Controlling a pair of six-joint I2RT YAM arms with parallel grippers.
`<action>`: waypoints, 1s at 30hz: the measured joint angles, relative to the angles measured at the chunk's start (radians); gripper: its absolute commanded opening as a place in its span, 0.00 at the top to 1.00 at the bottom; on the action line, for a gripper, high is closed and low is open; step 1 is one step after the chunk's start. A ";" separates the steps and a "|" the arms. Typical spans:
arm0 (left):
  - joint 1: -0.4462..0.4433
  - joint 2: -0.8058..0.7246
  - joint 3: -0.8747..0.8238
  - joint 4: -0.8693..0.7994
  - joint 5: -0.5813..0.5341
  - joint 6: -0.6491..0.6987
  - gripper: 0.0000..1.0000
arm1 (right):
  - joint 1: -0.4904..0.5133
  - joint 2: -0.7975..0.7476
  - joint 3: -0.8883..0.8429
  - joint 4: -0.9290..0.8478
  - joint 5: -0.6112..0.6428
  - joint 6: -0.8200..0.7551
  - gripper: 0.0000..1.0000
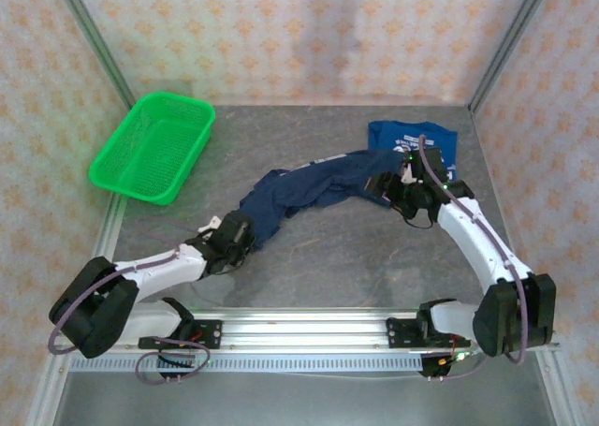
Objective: Fold and stack the t-shirts
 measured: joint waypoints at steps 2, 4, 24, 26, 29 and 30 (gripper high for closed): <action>0.001 -0.066 0.049 -0.051 -0.004 0.045 1.00 | -0.010 0.041 0.002 0.002 0.033 -0.032 0.26; 0.001 -0.135 0.090 -0.095 -0.005 0.085 1.00 | -0.021 0.092 0.003 0.006 0.068 -0.066 0.27; 0.003 -0.111 0.026 -0.223 0.118 0.071 0.56 | -0.039 0.356 0.057 0.123 0.113 -0.206 0.28; -0.005 -0.069 0.014 -0.188 0.129 0.053 0.57 | -0.041 0.356 0.057 0.122 0.113 -0.215 0.28; -0.008 -0.001 0.011 -0.146 0.138 0.040 0.60 | -0.042 0.348 0.055 0.122 0.113 -0.223 0.28; -0.008 0.024 0.015 -0.138 0.140 0.037 0.60 | -0.042 0.343 0.055 0.122 0.113 -0.227 0.28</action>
